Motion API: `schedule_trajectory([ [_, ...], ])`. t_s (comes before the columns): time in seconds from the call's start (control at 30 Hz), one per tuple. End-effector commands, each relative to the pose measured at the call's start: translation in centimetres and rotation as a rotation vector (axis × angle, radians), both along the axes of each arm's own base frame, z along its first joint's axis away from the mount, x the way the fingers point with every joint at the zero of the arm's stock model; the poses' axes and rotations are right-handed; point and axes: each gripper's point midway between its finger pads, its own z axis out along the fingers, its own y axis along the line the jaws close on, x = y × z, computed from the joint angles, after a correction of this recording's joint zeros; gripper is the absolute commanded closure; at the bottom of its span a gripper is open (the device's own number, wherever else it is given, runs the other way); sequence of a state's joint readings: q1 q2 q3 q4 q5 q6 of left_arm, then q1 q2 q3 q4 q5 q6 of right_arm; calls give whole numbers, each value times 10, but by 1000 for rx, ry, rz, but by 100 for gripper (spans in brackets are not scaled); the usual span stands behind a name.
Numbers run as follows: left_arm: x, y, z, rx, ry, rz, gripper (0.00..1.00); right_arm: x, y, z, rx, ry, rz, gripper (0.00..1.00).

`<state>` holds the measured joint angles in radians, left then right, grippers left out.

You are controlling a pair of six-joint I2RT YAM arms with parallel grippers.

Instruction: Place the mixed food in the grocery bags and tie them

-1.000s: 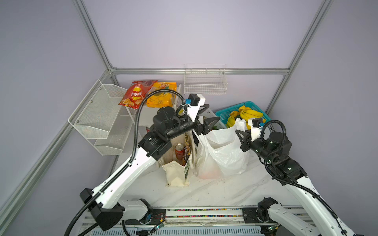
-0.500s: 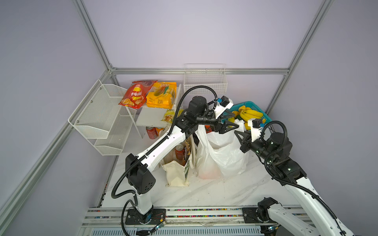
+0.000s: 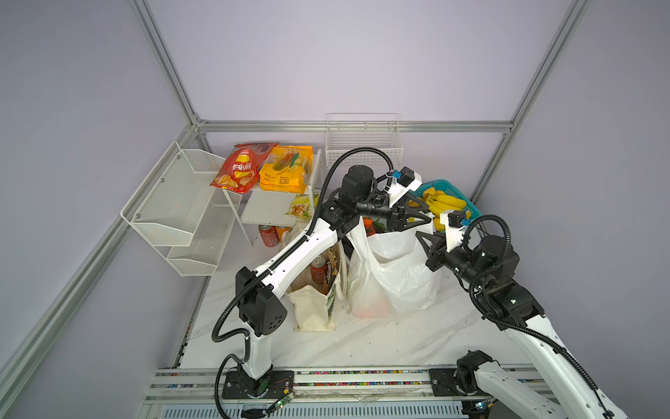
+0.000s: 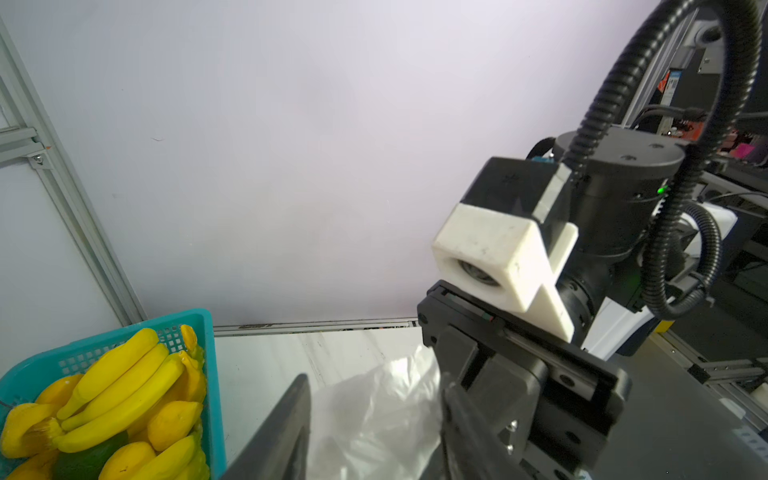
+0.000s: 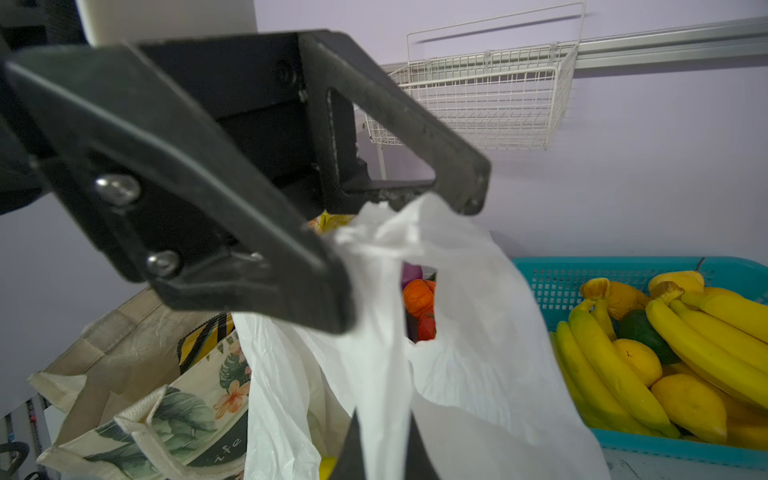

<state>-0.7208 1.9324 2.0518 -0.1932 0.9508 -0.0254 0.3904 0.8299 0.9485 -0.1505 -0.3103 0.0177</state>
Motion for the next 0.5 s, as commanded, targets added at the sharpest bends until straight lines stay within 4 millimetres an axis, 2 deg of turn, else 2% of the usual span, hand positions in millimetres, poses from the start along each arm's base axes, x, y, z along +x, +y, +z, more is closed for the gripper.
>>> schedule_trajectory([
  [0.0,-13,5,36,-68,-82,-23,64,0,-2,6,14,-22,-6,93],
  [0.1,-13,5,36,-68,-79,-24,77,2,-4,5,16,-16,-20,93],
  [0.17,-14,6,37,-74,-73,-18,91,3,-8,5,19,-11,-49,87],
  [0.23,-15,8,36,-81,-58,-5,99,4,-18,8,23,-15,-106,71],
  [0.27,-15,9,34,-81,-47,2,100,4,-26,9,15,-23,-145,62],
  [0.33,-15,11,31,-85,-37,18,100,1,-43,13,-21,-53,-229,51],
  [0.37,-15,13,30,-87,-29,28,100,-2,-50,15,-22,-66,-256,39],
  [0.47,-15,15,28,-91,-8,42,100,-5,-63,14,-42,-75,-319,19],
])
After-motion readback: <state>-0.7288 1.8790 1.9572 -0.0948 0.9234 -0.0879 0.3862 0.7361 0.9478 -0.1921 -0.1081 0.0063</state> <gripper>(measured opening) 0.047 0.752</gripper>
